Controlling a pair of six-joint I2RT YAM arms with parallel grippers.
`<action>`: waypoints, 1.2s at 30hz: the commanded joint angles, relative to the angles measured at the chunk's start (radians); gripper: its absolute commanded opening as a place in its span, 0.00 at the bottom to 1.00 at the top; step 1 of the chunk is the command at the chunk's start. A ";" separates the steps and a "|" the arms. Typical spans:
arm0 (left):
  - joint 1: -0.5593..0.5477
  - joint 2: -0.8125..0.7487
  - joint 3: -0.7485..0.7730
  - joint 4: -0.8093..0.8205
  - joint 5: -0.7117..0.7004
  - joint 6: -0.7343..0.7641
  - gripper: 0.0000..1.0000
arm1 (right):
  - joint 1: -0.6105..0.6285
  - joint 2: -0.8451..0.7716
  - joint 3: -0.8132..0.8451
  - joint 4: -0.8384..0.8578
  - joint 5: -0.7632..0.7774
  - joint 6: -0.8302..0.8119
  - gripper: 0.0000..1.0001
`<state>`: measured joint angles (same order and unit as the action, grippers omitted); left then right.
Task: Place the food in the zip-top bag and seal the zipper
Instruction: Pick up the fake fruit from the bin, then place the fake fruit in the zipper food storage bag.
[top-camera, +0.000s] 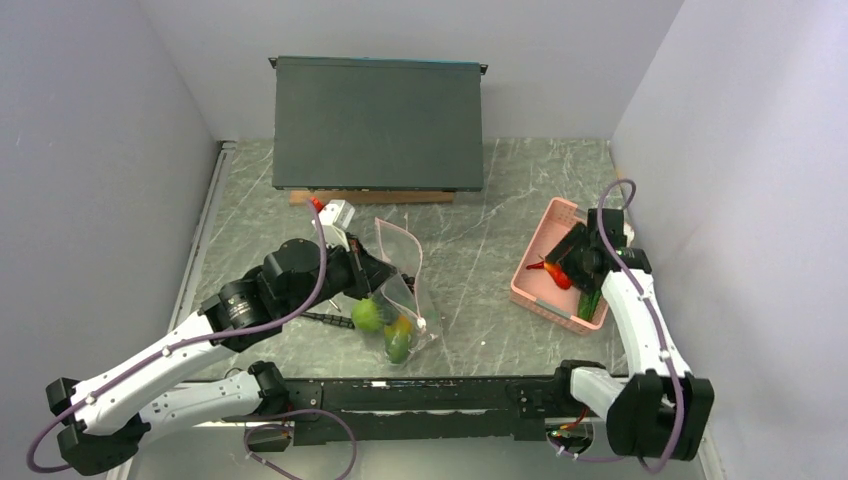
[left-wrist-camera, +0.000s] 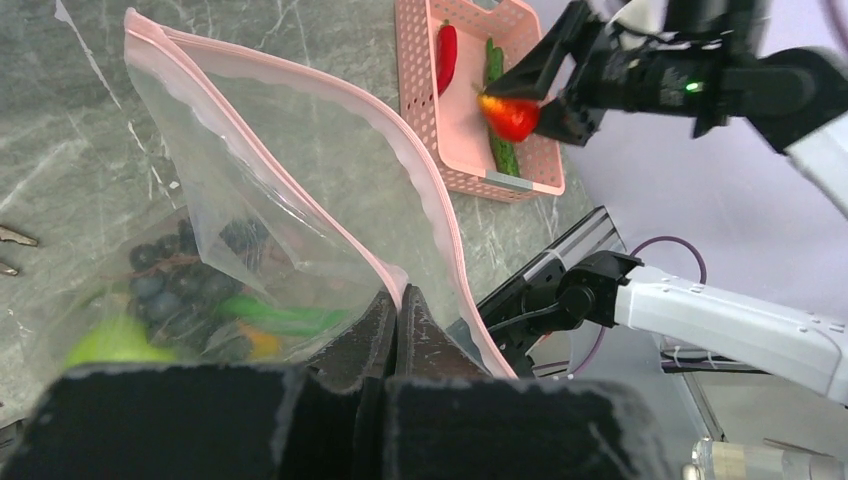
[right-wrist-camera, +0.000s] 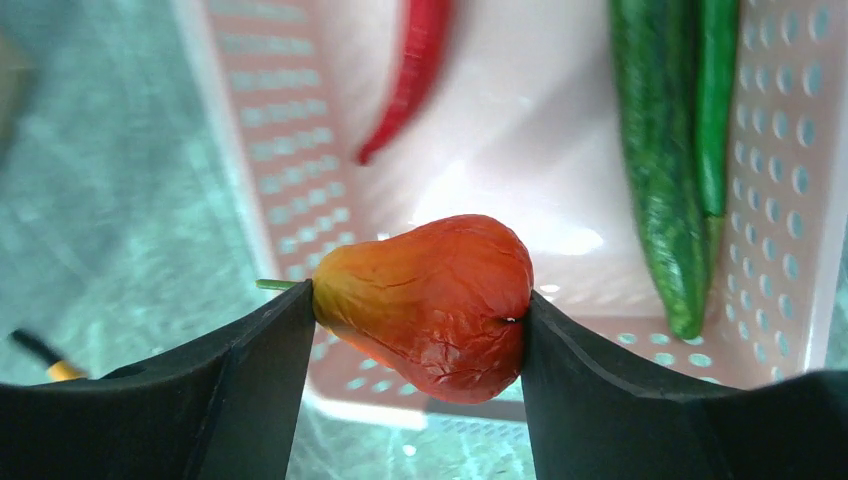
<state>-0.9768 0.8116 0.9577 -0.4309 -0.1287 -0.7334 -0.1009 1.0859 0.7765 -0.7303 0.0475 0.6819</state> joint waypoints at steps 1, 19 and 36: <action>-0.003 0.007 0.037 0.024 -0.004 0.023 0.00 | 0.102 -0.099 0.173 -0.039 0.000 -0.046 0.00; -0.002 0.053 0.066 0.019 -0.028 -0.005 0.00 | 1.110 -0.035 0.511 0.325 -0.049 -0.238 0.00; -0.002 -0.005 0.040 0.095 0.029 0.006 0.00 | 0.879 -0.007 0.153 0.868 -0.802 -0.303 0.08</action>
<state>-0.9760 0.8284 0.9741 -0.4335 -0.1356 -0.7452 0.8410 1.0603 0.9817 0.0086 -0.5167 0.3763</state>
